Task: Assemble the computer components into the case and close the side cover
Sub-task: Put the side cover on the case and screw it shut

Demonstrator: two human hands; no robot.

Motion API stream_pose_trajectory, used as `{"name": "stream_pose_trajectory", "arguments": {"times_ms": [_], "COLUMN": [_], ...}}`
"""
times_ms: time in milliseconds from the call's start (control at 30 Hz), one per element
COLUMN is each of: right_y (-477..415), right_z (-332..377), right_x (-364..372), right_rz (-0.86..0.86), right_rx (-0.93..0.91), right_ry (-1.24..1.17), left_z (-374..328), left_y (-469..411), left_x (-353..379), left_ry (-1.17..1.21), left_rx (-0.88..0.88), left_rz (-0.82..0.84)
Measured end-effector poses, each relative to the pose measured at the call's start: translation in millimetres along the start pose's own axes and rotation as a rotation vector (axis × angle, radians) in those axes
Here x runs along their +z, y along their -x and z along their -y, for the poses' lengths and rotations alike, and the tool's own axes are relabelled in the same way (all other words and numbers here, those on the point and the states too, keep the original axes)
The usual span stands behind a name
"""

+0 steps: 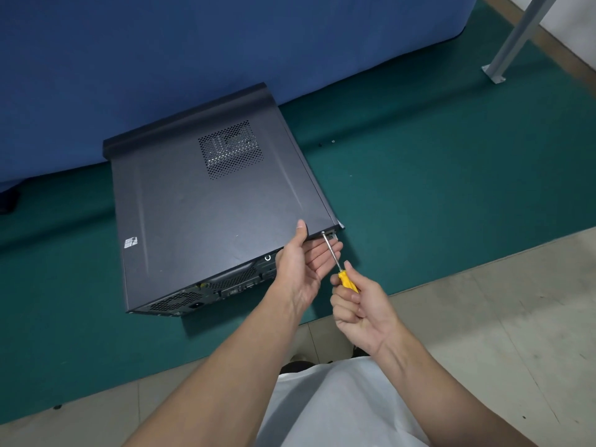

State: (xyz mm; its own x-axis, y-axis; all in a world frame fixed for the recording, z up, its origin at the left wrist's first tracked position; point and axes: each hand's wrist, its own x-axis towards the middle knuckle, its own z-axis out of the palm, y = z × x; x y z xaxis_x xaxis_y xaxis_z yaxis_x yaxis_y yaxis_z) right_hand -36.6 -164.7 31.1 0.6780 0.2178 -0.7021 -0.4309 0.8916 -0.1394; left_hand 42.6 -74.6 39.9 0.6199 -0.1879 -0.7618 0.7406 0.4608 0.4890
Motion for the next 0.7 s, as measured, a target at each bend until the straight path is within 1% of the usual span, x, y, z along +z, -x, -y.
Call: {"name": "stream_pose_trajectory", "arguments": {"times_ms": [167,233,300,367,467,500,533,633,700], "right_y": [0,0,2,8,15,14,11,-9,-32], "right_z": [-1,2,7,18,42,52,64,101,124], "right_x": [5,3,-1,-8,-8,-4,2,28,44], "right_rz": [0.042,0.056,0.070,0.082,0.058,0.040,0.016,-0.072,-0.121], "right_rx": [0.054,0.061,0.072,0.044,-0.107,-0.169,-0.219,-0.305,-0.306], "right_ry": [-0.149,-0.166,-0.078,0.118,0.370,0.426,0.494,0.773,0.911], "left_z": [-4,-4,-3,-4,-16,-23,-29,-49,-58], "left_y": [4,7,9,11,14,12,10,1,-9], "left_x": [6,9,9,10,16,19,22,33,42], "left_ry": [-0.016,-0.043,-0.119,-0.249,-0.503,-0.633,-0.791,-1.231,-1.373], "left_rx": [0.008,0.016,0.038,0.047,0.026,0.063,0.135,0.482,0.700], "left_rz": [-0.028,-0.061,-0.120,-0.177,-0.273,-0.313,-0.362,-0.511,-0.576]}}
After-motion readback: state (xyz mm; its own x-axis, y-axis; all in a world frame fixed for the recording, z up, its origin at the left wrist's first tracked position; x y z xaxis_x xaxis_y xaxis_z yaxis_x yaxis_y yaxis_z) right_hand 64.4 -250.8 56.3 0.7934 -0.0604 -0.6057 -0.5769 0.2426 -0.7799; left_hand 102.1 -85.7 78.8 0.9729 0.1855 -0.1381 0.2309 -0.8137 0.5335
